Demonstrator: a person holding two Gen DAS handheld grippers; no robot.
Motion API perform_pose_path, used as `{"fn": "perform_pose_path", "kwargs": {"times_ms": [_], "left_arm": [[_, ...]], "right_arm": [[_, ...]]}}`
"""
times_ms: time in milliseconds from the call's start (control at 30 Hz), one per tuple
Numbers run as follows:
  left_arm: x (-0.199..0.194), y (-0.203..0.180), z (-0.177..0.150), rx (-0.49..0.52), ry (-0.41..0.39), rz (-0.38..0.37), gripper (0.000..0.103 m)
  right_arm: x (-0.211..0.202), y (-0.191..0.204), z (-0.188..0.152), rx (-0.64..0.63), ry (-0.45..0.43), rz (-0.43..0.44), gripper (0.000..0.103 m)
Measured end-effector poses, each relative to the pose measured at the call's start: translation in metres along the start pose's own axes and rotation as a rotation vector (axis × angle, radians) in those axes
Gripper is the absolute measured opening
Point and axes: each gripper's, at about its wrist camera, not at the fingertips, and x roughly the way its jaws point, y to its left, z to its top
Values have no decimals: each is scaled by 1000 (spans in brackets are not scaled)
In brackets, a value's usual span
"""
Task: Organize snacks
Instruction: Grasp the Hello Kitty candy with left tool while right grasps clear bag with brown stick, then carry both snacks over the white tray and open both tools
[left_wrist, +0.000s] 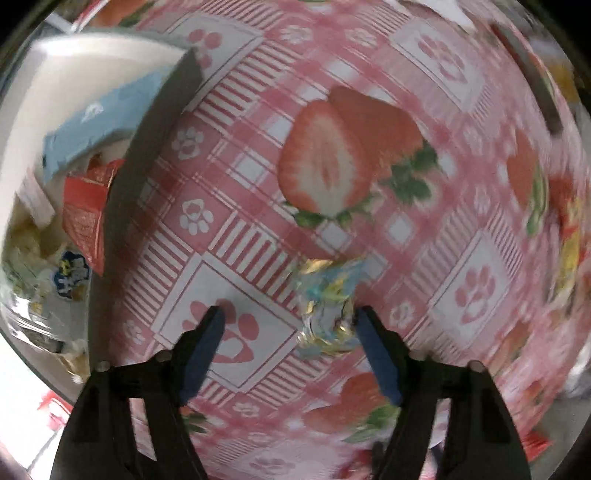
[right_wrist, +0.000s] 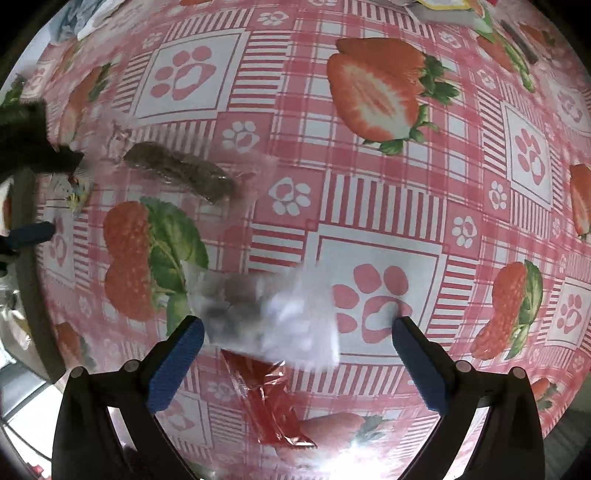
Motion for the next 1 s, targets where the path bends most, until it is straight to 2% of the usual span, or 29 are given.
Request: {"fn": "perform_pose_path", "kwargs": {"times_ms": [67,133,233,333,400,500,633,667,700,733,800,900,1000], "left_arm": [[-4,-10,-7,87,-36,14,58],[-10,-25,-14,232,-72,33,36],[-12,-33,-25,391,-112,42,36],[-13,-33,-42,541,-149,42,36],[-13,-27,-52,575,-153,35,36],[-12,-17,-58,563,-149,15,35],[-10,-4,-62,573,-145,8,36],[-11,-4,-63,582,-147,13,36],[-10,-2,-61,593,-149,19,36],[-12,-2,-61,609,-153,29,36],[-12,-3,-63,633,-156,29,36],[-12,-4,-73,660,-137,0,36],[-3,1,-89,701,-130,8,36]], "right_arm": [[-12,-4,2,-18,-44,1,102],[-21,-2,6,-56,-79,-3,102],[-34,16,15,-174,-130,-19,102],[-35,41,27,-274,-143,-12,102],[-28,63,36,-355,-142,-27,102],[-13,86,45,-428,-117,-76,101],[-7,99,43,-473,-92,-94,89],[-11,101,41,-488,-98,-92,74],[-15,105,39,-494,-104,-91,50],[-20,108,39,-489,-102,-94,43],[-25,101,39,-446,-84,-57,39],[-29,81,35,-325,-51,57,39],[-29,67,16,-253,-21,128,39]]}}
